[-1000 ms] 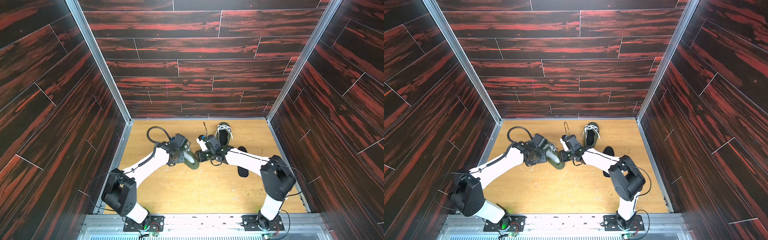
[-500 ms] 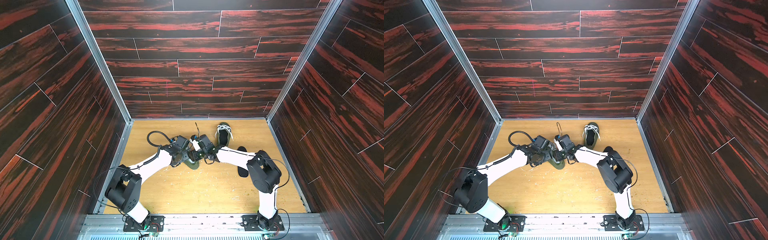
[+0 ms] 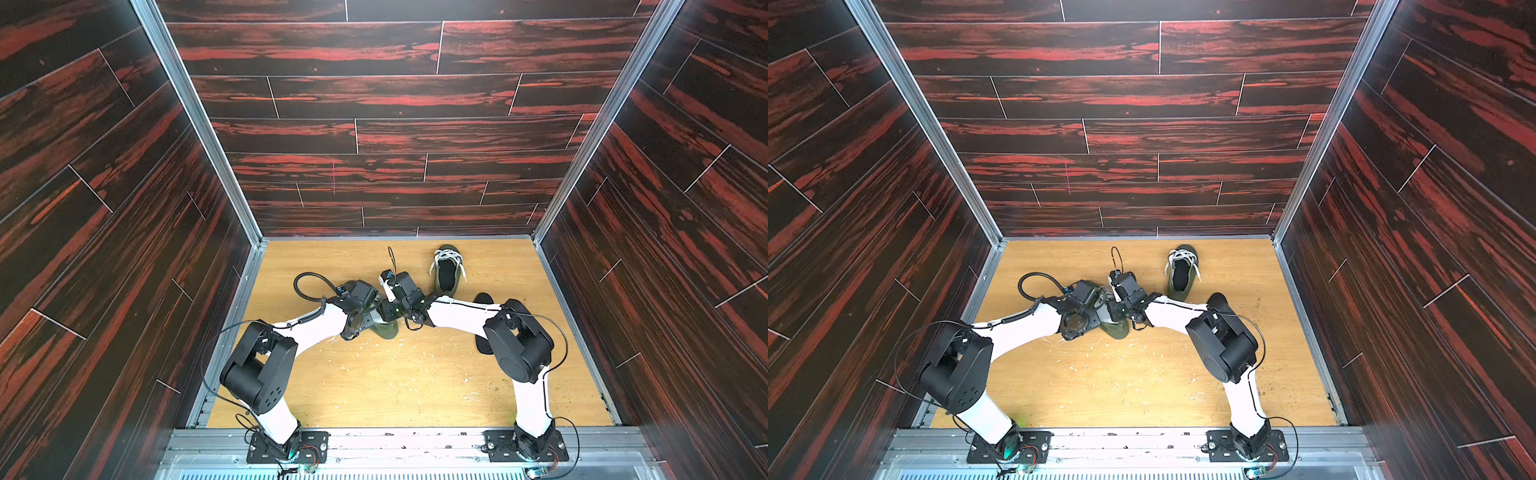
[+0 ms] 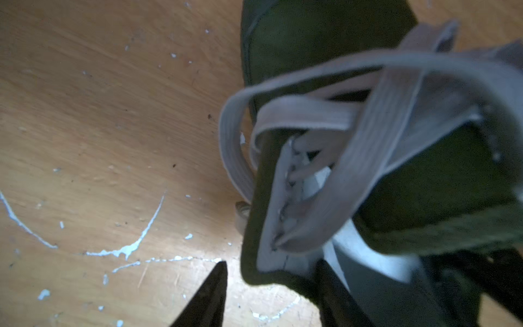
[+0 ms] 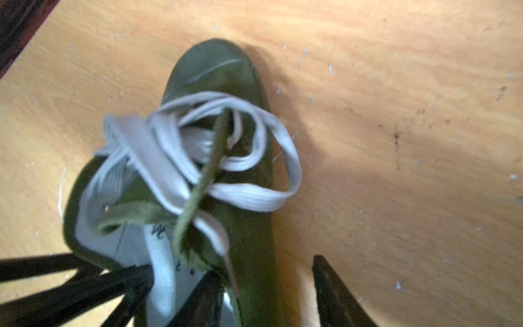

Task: Insert the insole into the shoe
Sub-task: Adjust the shoe at the center of the board.

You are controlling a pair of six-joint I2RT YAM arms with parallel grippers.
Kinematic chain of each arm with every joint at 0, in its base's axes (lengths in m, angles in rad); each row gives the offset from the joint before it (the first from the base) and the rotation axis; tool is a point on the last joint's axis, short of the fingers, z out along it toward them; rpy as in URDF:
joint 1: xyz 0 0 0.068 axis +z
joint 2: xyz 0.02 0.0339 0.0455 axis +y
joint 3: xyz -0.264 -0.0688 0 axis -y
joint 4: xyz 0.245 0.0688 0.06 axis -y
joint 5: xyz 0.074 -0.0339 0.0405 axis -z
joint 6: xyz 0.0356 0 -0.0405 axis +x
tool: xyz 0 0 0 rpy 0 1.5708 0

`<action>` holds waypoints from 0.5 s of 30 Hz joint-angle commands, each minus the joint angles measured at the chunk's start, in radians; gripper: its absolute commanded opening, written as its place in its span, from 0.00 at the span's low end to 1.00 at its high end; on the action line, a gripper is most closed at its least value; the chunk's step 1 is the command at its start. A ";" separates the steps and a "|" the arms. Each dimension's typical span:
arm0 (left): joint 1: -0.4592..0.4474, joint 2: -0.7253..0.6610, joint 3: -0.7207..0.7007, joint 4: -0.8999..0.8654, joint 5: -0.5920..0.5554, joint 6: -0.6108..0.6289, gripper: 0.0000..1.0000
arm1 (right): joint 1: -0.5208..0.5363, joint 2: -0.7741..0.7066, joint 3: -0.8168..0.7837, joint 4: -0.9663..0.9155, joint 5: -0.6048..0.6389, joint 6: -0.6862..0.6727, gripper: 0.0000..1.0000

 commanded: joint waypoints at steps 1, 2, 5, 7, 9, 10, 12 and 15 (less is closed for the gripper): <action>0.008 -0.063 -0.027 -0.033 -0.025 0.006 0.50 | -0.029 -0.023 -0.046 0.054 0.014 0.054 0.48; 0.007 -0.073 -0.032 -0.032 -0.017 0.007 0.49 | -0.038 -0.025 -0.054 0.060 -0.002 0.067 0.47; 0.007 -0.075 -0.039 -0.037 -0.011 0.012 0.49 | -0.053 -0.009 -0.061 0.056 -0.034 0.085 0.45; 0.007 -0.058 -0.040 -0.041 -0.012 0.019 0.48 | -0.055 -0.005 -0.065 0.055 -0.036 0.092 0.44; 0.007 -0.050 -0.042 -0.046 -0.017 0.020 0.45 | -0.056 -0.015 -0.078 0.061 -0.030 0.102 0.43; 0.007 -0.051 -0.046 -0.046 -0.021 0.020 0.44 | -0.057 -0.023 -0.086 0.063 -0.022 0.104 0.44; 0.007 -0.056 -0.046 -0.048 -0.026 0.023 0.43 | -0.058 -0.033 -0.093 0.066 -0.015 0.107 0.43; 0.007 -0.068 -0.030 -0.073 -0.038 0.040 0.41 | -0.064 -0.037 -0.090 0.055 -0.005 0.113 0.44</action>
